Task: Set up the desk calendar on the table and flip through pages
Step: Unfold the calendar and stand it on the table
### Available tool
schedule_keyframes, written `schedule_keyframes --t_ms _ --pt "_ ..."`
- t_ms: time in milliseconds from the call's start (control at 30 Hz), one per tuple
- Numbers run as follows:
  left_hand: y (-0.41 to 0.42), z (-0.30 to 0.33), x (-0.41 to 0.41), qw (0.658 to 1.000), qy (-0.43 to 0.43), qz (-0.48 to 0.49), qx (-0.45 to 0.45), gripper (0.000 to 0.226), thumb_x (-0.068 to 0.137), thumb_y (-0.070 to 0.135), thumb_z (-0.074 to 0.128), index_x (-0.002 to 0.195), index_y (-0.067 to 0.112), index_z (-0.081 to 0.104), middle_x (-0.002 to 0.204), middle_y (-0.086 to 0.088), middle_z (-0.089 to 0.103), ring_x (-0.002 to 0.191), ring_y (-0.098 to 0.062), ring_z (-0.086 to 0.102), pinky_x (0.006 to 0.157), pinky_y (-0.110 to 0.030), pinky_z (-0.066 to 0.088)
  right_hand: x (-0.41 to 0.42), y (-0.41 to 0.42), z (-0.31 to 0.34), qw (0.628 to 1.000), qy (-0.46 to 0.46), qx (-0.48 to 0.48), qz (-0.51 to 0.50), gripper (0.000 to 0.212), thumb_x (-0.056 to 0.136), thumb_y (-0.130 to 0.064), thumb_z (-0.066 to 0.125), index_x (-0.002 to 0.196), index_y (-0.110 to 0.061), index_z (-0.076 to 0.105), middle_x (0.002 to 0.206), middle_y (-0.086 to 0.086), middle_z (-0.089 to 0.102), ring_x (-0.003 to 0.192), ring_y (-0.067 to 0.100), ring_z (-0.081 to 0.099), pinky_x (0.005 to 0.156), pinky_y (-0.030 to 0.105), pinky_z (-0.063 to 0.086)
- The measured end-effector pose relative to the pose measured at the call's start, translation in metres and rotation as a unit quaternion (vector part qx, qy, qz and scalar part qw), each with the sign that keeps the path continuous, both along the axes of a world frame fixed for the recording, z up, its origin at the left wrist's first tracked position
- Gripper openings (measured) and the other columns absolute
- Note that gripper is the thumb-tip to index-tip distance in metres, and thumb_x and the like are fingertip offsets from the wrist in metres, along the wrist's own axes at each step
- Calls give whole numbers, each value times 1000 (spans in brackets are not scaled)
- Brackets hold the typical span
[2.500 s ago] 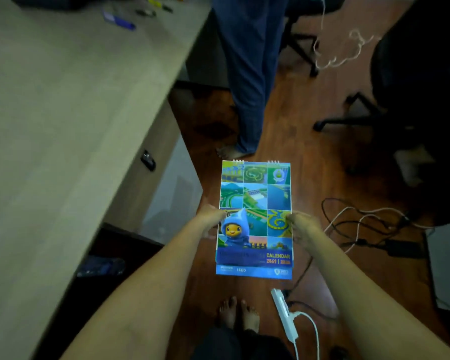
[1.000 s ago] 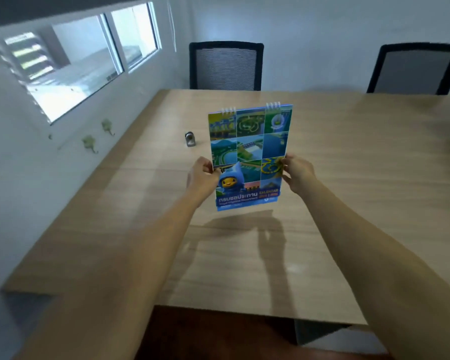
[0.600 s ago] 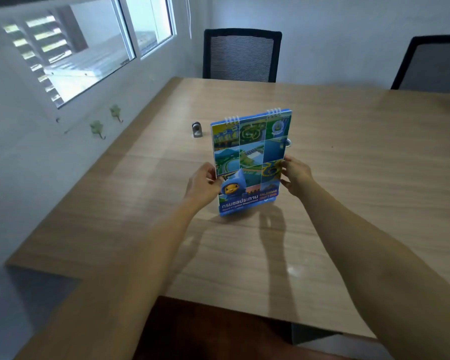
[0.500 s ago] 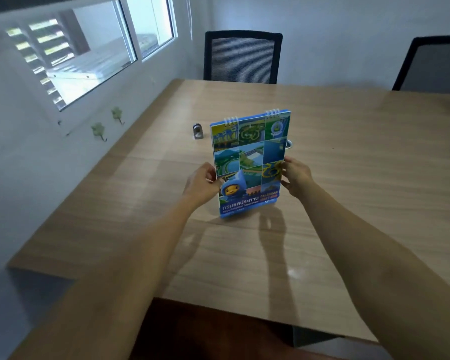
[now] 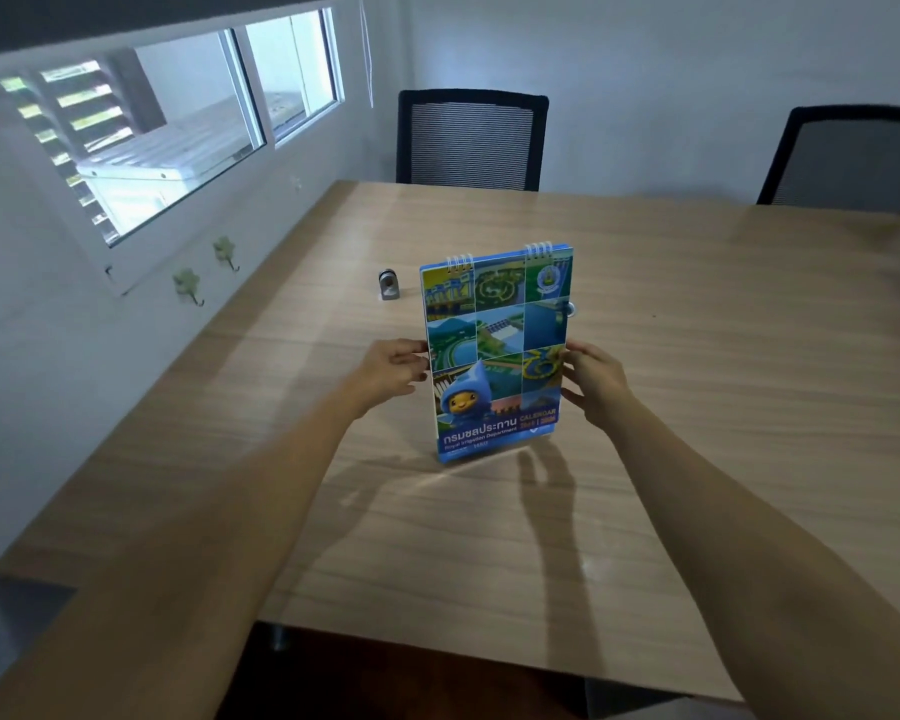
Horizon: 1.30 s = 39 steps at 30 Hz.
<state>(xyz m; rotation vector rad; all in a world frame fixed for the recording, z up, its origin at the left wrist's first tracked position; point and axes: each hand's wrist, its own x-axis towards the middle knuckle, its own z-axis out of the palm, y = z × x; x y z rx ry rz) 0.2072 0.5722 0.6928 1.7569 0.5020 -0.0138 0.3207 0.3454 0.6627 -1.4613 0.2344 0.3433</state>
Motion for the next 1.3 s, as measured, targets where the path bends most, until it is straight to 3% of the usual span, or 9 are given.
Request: schedule_keyframes --t_ms 233,367,500,633,733,933,1100,1200,1300 --pt "-4 -1 1 998 -39 -4 55 33 90 -2 54 122 -5 58 106 -17 63 91 -21 59 68 -22 50 1 -4 -6 1000 5 13 6 20 93 -9 53 81 -26 57 86 -3 64 95 18 60 79 34 48" --pt "-5 -1 -2 992 -70 -24 105 31 88 -8 54 118 -13 59 113 -26 64 90 -20 58 52 -3 47 0 -6 -6 1000 6 16 9 22 93 -14 52 75 -25 54 84 -2 63 84 16 60 69 31 49" --pt "-5 0 -3 991 -82 -33 103 31 87 -13 52 117 -17 57 103 -16 63 57 7 62 50 -1 44 1 -10 -4 1000 13 13 24 19 94 -21 52 75 -23 51 80 -1 62 80 17 59 69 33 50" --pt "-4 4 -4 992 -59 -42 106 31 89 -6 53 118 -7 61 77 -1 63 70 -9 57 52 -7 46 0 -12 -2 999 22 21 38 13 94 -24 50 83 -21 57 81 1 62 80 17 60 66 34 51" --pt "-3 3 -5 993 -48 -43 98 31 88 -2 56 118 -1 64 92 -13 66 88 -20 61 63 -18 49 1 -13 0 998 30 20 42 12 93 -25 51 84 -21 58 84 2 61 82 18 59 69 35 51" --pt "-10 -4 -10 987 -80 -57 125 31 84 -9 58 114 -7 64 95 -11 65 65 2 65 53 -4 47 2 -2 2 999 7 8 35 15 95 -28 55 80 -24 54 86 0 63 94 21 59 78 39 49" --pt "-16 -15 -14 979 -107 -74 157 27 85 -6 55 109 -4 68 99 -13 70 87 -15 63 63 -4 49 -6 14 -1 997 -37 -49 46 38 97 -36 50 129 -19 42 134 8 53 104 24 56 65 29 46" --pt "-16 -18 -14 975 -108 -86 176 27 85 -2 55 107 2 71 97 -10 73 87 -14 65 81 -21 55 -17 15 -15 983 -107 -148 33 67 93 -34 56 149 -21 22 154 9 25 132 31 40 96 43 48" --pt "-17 -17 -14 972 -96 -100 187 24 85 3 58 105 3 71 93 -4 72 91 -20 68 90 -40 55 -36 16 -28 959 -202 -193 52 70 89 -18 63 147 -18 25 149 14 26 136 32 34 113 47 36"
